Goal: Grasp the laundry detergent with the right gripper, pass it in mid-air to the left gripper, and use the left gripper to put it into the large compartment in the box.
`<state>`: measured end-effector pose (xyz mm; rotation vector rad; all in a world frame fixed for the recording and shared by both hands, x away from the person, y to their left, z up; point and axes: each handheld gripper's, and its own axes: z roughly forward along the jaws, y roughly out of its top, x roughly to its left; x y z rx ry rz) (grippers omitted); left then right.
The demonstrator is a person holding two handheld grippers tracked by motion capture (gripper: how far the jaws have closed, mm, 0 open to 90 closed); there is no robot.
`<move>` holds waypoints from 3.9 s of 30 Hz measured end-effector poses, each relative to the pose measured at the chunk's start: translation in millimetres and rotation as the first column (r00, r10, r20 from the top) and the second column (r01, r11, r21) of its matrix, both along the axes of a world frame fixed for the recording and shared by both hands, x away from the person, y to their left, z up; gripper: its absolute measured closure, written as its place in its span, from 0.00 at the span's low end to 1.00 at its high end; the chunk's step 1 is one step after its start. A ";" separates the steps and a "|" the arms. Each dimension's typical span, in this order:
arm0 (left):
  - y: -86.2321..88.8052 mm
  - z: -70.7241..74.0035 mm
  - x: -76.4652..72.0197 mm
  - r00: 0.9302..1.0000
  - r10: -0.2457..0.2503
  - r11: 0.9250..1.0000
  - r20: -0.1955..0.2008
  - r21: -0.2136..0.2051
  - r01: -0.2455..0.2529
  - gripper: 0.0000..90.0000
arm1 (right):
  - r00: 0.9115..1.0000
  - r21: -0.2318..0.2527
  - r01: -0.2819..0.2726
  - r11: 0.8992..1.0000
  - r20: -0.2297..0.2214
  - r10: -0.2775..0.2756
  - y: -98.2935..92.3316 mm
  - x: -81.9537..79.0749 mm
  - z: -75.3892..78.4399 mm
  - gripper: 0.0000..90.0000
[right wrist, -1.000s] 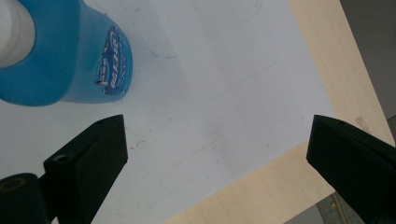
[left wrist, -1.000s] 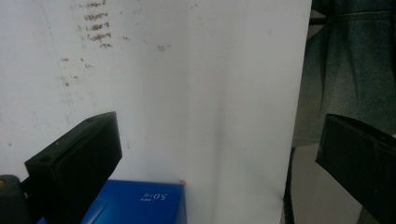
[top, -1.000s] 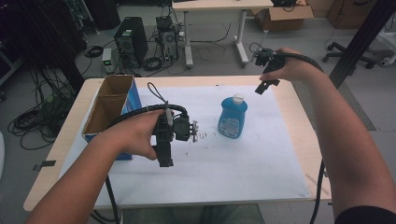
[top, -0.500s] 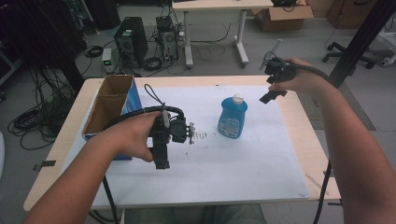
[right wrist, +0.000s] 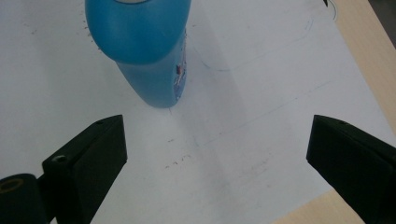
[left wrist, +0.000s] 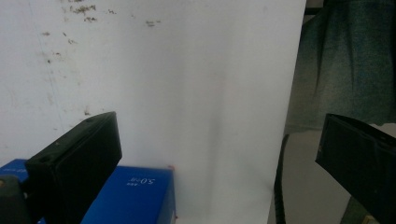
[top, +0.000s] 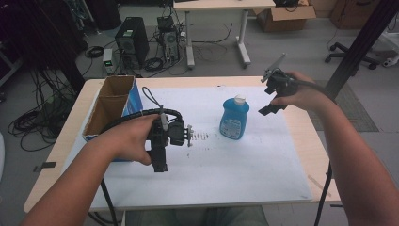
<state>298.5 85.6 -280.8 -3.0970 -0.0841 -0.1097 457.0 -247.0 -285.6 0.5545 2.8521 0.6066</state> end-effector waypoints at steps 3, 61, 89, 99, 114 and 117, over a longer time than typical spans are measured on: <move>0.8 0.0 -0.8 1.000 0.002 1.000 -0.001 0.003 -0.002 0.00 | 1.000 0.005 -0.005 1.000 -0.003 0.005 0.0 -2.5 -5.0 0.06; 5.7 -7.7 -1.9 1.000 0.018 1.000 0.001 0.017 -0.018 0.00 | 1.000 0.283 -0.014 0.959 0.015 0.010 16.0 -26.5 -91.7 0.04; 0.7 -7.9 -2.1 1.000 0.013 1.000 0.010 0.021 -0.013 0.00 | 0.993 0.453 0.026 0.891 0.095 -0.077 18.2 -27.3 -113.7 0.02; -0.3 -9.4 -1.2 1.000 0.013 1.000 0.006 0.027 -0.013 0.00 | 0.991 0.482 0.020 0.876 0.108 -0.082 23.7 -26.9 -121.6 0.02; -0.6 -12.1 -0.7 1.000 0.010 1.000 0.001 0.027 -0.010 0.00 | 0.986 0.517 0.027 0.856 0.126 -0.107 29.1 -25.3 -128.9 0.02; -0.3 -12.2 -1.0 1.000 0.011 1.000 0.002 0.025 -0.011 0.00 | 0.986 0.520 0.021 0.854 0.130 -0.104 30.3 -25.4 -130.4 0.03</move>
